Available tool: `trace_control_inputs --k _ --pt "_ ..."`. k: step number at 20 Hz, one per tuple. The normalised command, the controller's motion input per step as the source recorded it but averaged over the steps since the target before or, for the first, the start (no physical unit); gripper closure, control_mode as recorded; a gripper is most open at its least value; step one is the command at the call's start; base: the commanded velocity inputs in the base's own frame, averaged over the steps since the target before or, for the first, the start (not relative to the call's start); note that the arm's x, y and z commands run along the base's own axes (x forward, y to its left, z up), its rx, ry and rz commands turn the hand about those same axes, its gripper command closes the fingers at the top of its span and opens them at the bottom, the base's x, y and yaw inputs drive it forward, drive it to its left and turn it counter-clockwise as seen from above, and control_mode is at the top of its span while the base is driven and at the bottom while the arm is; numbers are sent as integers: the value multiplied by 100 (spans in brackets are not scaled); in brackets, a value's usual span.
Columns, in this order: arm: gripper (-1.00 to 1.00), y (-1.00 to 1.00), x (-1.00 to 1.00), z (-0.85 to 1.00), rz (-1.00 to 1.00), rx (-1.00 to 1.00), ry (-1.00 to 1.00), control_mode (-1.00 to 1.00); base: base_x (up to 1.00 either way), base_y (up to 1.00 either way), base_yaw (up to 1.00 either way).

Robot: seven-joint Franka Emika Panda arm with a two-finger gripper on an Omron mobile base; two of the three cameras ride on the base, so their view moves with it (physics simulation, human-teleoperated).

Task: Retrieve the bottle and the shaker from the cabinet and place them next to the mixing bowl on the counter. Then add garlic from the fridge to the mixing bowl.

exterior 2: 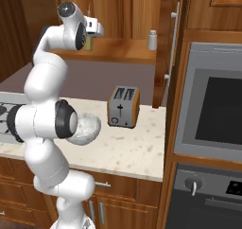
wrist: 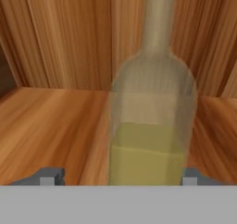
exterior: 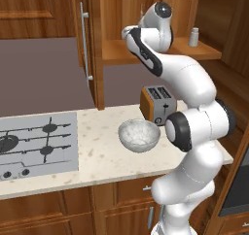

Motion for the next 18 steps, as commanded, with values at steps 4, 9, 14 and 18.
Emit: trace_control_inputs --k 4,9,14,18 --pt "100 0 4 0 0 0 0 -100 0 0 0" --pt "100 0 0 0 0 0 0 -100 0 0 0" --pt "100 -4 -8 0 0 0 -10 -100 0 0 0" --pt "100 -8 -51 0 -2 4 -19 -100 0 0 0"
